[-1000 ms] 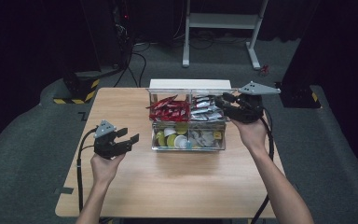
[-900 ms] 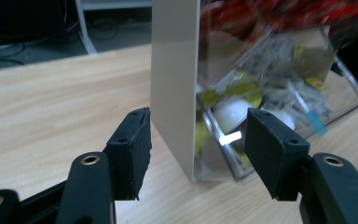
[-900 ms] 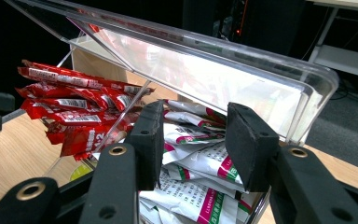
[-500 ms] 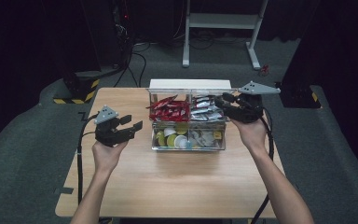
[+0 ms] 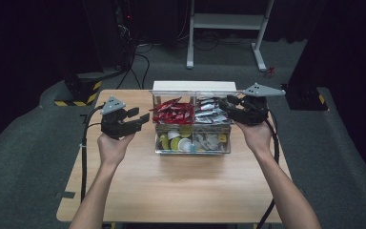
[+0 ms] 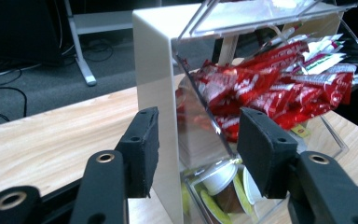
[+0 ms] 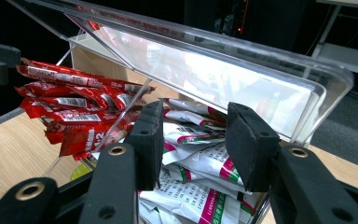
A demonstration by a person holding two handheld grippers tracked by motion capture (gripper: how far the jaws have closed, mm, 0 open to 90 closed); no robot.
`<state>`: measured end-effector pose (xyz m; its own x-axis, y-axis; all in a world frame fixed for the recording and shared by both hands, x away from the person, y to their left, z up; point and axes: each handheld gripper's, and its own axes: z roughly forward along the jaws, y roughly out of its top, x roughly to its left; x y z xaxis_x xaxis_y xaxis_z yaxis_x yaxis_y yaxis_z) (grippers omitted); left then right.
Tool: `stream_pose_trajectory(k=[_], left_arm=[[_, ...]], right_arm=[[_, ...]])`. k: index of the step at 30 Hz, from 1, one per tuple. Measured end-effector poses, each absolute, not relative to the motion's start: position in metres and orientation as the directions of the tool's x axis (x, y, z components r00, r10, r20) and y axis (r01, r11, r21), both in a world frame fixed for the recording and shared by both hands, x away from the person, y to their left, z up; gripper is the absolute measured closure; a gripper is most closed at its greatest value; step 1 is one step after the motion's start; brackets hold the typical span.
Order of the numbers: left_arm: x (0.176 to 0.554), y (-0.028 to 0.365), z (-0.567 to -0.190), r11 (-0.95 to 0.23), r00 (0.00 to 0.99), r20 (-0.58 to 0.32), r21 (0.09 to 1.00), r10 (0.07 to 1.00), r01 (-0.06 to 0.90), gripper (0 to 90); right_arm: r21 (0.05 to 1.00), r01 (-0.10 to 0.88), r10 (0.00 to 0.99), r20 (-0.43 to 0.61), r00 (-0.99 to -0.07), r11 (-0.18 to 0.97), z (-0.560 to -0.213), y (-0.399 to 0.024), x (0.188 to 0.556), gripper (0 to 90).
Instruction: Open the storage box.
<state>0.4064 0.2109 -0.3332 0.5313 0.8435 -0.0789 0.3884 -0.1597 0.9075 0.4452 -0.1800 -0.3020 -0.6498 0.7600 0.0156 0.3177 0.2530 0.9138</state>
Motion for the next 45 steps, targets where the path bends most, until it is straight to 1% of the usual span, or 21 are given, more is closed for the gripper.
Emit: stream_pose_trajectory(k=[15,28,29,35,45], left_arm=[[0.417,0.199,-0.325,-0.179,0.536,-0.057,0.908,0.843,0.379,54.7],[0.414,0.191,-0.324,-0.228,0.556,-0.007,0.908,0.831,0.352,60.5],[0.414,0.189,-0.325,-0.242,0.565,0.002,0.904,0.825,0.351,60.5],[0.415,0.190,-0.324,-0.236,0.568,-0.008,0.905,0.823,0.354,60.3],[0.413,0.176,-0.320,-0.286,0.575,0.053,0.902,0.816,0.322,61.1]], right_arm=[[0.913,0.321,0.760,0.020,-0.649,0.250,-0.303,-0.179,0.446,57.0],[0.913,0.322,0.759,0.021,-0.651,0.251,-0.304,-0.177,0.447,56.7],[0.913,0.321,0.758,0.022,-0.651,0.250,-0.305,-0.176,0.447,56.7],[0.911,0.327,0.759,0.024,-0.651,0.252,-0.304,-0.176,0.448,56.7],[0.909,0.329,0.757,0.021,-0.653,0.258,-0.304,-0.175,0.448,56.7]])
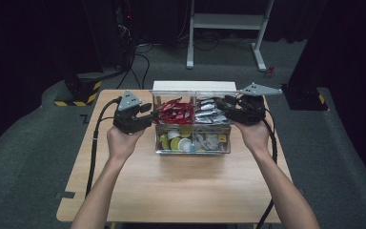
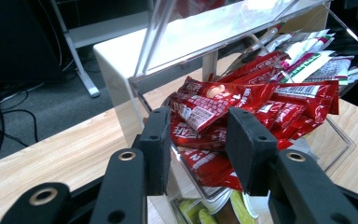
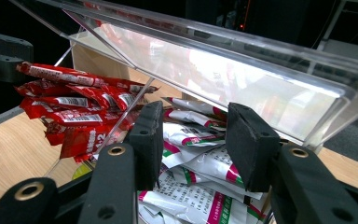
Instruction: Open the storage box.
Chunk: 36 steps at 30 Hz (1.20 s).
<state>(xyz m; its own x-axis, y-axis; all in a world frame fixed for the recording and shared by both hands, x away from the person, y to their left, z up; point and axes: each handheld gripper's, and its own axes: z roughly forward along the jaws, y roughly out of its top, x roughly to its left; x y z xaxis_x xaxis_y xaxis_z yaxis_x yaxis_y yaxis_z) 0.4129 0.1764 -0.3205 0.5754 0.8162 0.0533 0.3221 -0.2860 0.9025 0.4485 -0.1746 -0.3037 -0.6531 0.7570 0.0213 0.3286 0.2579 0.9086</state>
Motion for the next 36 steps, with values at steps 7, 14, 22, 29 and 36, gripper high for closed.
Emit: stream_pose_trajectory(k=[7,14,22,29,36], left_arm=[[0.410,0.170,-0.321,-0.323,0.595,0.089,0.898,0.799,0.300,63.5],[0.409,0.170,-0.323,-0.320,0.608,0.082,0.901,0.790,0.294,62.4],[0.418,0.164,-0.320,-0.330,0.588,0.082,0.885,0.805,0.328,63.1],[0.426,0.160,-0.318,-0.329,0.570,0.076,0.875,0.818,0.355,67.7],[0.433,0.157,-0.320,-0.329,0.546,0.082,0.868,0.834,0.372,70.0]], right_arm=[[0.910,0.329,0.756,0.026,-0.655,0.253,-0.305,-0.173,0.449,56.6],[0.910,0.326,0.755,0.024,-0.656,0.255,-0.305,-0.173,0.449,56.5],[0.910,0.323,0.753,0.020,-0.657,0.258,-0.305,-0.173,0.449,56.5],[0.909,0.327,0.753,0.022,-0.658,0.259,-0.305,-0.172,0.449,56.4],[0.911,0.324,0.751,0.022,-0.660,0.257,-0.307,-0.170,0.450,56.4]])
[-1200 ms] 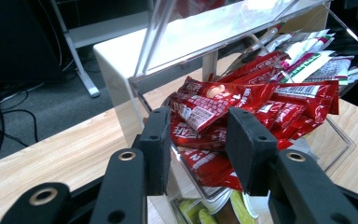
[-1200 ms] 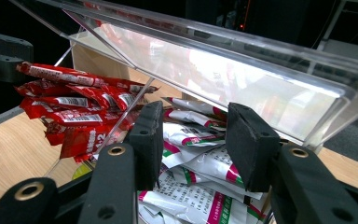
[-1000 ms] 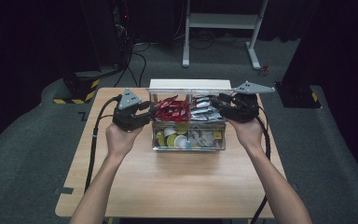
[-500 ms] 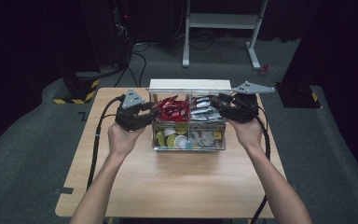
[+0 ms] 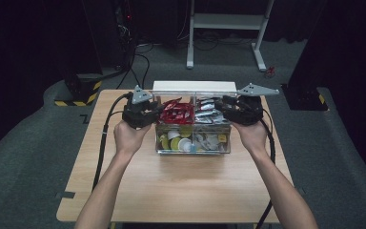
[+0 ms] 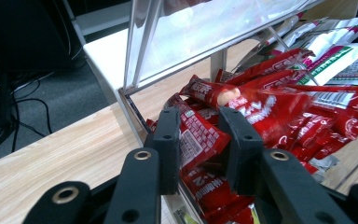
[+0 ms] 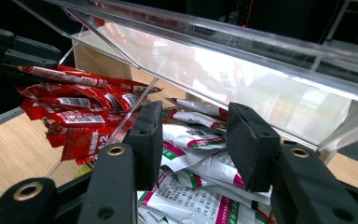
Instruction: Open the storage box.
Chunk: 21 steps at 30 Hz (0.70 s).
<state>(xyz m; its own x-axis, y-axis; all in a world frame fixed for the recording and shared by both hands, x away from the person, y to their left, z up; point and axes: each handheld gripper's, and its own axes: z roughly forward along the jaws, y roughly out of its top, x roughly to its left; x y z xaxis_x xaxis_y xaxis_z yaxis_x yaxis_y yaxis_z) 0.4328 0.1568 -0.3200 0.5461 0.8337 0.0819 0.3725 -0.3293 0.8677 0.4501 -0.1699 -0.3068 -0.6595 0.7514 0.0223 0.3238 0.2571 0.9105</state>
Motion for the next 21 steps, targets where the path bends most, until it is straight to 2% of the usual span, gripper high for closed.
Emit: stream_pose_trajectory(k=[3,6,7,12,21], left_arm=[[0.433,0.156,-0.319,-0.353,0.544,0.109,0.860,0.832,0.368,72.2],[0.431,0.154,-0.319,-0.371,0.539,0.137,0.858,0.831,0.355,77.8],[0.430,0.153,-0.319,-0.400,0.537,0.173,0.851,0.826,0.341,79.7],[0.426,0.154,-0.316,-0.411,0.527,0.205,0.857,0.825,0.310,87.1],[0.418,0.158,-0.311,-0.399,0.533,0.203,0.872,0.821,0.282,88.6]], right_arm=[[0.910,0.324,0.752,0.023,-0.659,0.257,-0.307,-0.169,0.450,56.3],[0.910,0.327,0.752,0.024,-0.659,0.257,-0.307,-0.169,0.451,56.4],[0.910,0.328,0.752,0.026,-0.659,0.256,-0.308,-0.168,0.451,56.4],[0.908,0.331,0.753,0.027,-0.657,0.256,-0.308,-0.168,0.450,56.4],[0.908,0.330,0.754,0.024,-0.657,0.258,-0.307,-0.168,0.451,56.4]])
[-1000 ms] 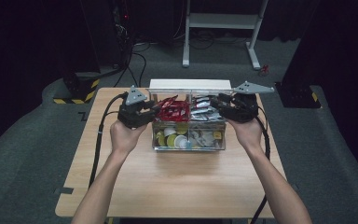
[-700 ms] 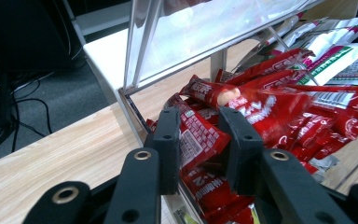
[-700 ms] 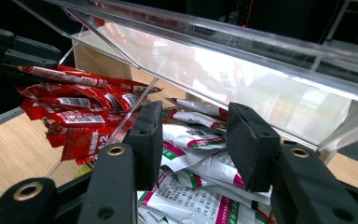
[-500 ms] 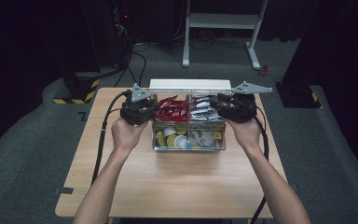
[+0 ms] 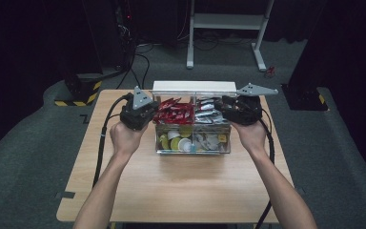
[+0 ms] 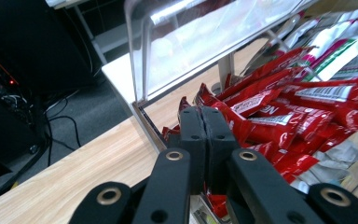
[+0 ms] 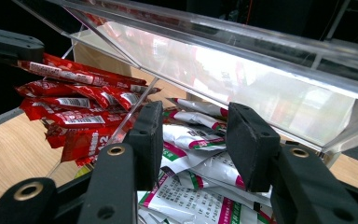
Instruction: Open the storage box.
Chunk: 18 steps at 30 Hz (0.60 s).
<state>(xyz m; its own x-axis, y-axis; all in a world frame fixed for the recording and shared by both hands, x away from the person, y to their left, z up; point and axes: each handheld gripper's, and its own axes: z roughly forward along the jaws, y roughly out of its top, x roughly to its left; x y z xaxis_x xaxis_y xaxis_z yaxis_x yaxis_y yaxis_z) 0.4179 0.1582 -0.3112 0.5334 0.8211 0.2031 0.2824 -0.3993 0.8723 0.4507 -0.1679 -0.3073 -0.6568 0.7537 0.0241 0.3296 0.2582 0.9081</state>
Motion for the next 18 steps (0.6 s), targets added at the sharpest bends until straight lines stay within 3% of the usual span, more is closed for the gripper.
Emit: stream_pose_trajectory(k=[18], left_arm=[[0.402,0.184,-0.301,-0.288,0.565,0.086,0.916,0.821,0.280,89.0]], right_arm=[[0.910,0.330,0.752,0.030,-0.658,0.252,-0.308,-0.168,0.451,56.5]])
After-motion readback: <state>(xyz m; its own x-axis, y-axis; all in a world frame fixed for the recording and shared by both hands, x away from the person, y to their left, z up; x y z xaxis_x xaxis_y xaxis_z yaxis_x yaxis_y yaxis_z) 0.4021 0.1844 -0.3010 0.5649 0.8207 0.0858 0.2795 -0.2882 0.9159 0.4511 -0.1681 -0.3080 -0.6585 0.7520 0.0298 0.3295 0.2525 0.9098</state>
